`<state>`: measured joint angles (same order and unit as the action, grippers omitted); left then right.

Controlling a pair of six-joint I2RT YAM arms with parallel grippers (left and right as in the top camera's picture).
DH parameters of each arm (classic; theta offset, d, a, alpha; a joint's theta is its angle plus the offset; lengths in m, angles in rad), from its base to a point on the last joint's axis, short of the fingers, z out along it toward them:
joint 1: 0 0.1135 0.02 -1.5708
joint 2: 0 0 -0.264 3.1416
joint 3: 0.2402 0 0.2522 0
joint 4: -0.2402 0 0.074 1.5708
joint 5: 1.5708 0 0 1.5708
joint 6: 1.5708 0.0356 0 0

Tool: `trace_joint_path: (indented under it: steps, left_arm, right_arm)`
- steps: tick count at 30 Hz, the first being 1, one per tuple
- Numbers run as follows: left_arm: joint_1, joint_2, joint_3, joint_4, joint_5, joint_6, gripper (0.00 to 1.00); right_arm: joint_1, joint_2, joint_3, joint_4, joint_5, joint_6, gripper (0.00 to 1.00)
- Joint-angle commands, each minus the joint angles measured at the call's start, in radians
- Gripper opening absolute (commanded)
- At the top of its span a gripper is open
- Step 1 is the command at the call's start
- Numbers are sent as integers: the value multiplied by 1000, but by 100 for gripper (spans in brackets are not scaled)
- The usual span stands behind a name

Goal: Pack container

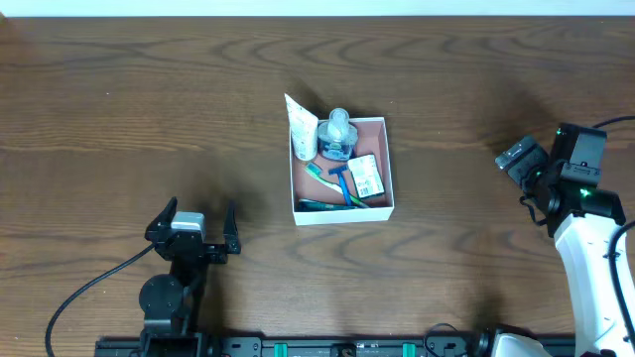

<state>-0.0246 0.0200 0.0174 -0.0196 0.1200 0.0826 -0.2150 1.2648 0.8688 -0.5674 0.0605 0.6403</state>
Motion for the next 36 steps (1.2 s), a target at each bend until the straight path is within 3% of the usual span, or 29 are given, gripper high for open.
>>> trace_joint_path:
  steps: [1, 12, 20, 28, 36]
  left_arm:
    - [-4, 4, -13, -40, 7, 3, 98]
    - [-4, 4, -13, -40, 7, 3, 98]
    - [-4, 4, -13, -40, 7, 3, 98]
    - [-4, 4, -13, -40, 7, 3, 98]
    - [-4, 4, -13, -40, 7, 3, 98]
  right_arm:
    - [-6, -68, 10, -4, 16, 2, 99]
    - [77, -583, -179, -3, 74, -54, 99]
    - [154, -961, -504, 309, 74, -55, 99]
    - [264, -1149, -692, 469, 74, -116, 99]
    - [287, -1221, -802, 533, 36, -283, 99]
